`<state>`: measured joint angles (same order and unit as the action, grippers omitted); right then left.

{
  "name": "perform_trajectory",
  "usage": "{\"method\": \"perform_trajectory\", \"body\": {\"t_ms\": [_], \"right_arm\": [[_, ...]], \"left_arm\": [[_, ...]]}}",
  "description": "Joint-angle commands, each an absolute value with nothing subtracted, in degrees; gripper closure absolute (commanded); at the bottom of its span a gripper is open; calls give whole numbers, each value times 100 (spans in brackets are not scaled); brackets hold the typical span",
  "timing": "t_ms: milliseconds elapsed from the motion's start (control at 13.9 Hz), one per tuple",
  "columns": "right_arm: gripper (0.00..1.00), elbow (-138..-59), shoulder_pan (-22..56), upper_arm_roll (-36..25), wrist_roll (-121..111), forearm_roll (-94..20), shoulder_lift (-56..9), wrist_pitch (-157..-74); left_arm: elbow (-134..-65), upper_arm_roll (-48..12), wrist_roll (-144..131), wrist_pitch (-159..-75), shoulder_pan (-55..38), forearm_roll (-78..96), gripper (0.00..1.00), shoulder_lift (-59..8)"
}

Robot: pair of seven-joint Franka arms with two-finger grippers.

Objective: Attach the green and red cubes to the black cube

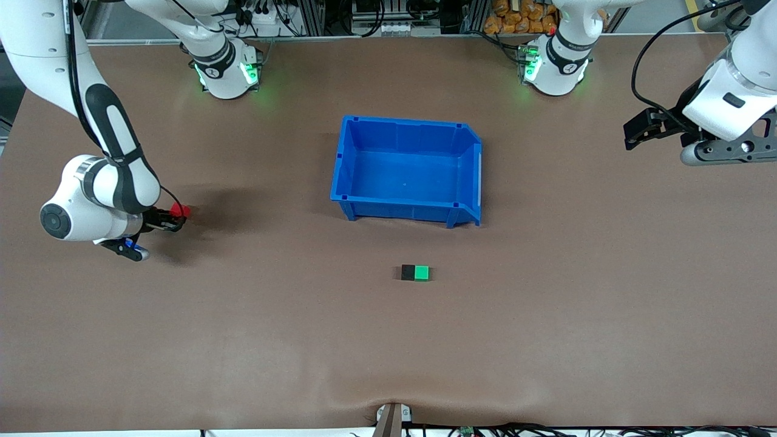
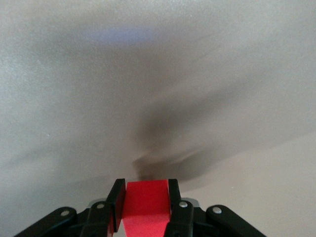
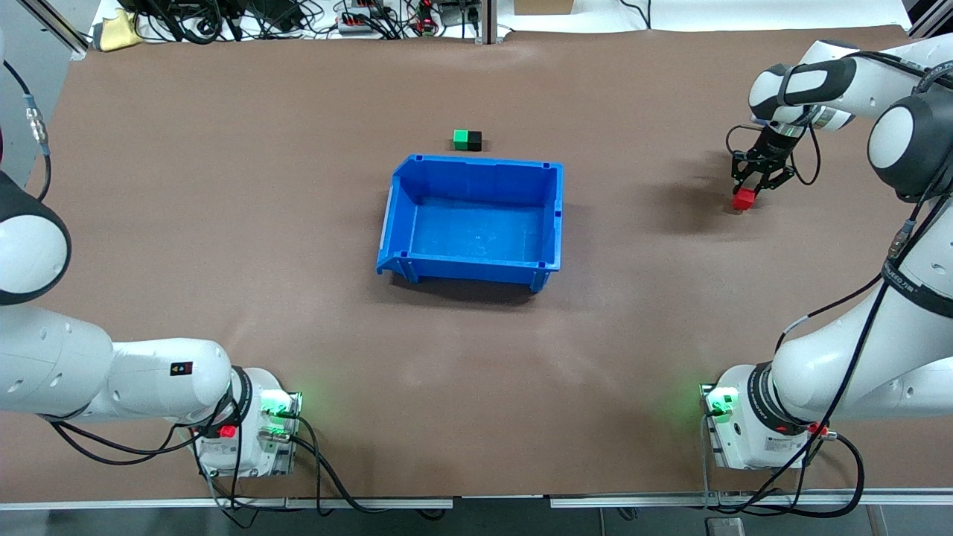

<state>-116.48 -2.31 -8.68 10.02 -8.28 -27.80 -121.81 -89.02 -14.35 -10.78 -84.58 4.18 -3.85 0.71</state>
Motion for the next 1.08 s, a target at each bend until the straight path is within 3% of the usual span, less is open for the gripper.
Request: {"method": "perform_trajectory", "body": {"t_ms": [0, 1005], "right_arm": [[100, -11637, -246, -826, 1545, -958, -2619, -12015], [100, -11496, 167, -721, 3849, -1230, -2540, -11971]], "left_arm": [[-8886, -1450, -1011, -8376, 448, -378, 0, 149], [-8868, -1450, -1011, -8376, 448, -378, 0, 193]]}}
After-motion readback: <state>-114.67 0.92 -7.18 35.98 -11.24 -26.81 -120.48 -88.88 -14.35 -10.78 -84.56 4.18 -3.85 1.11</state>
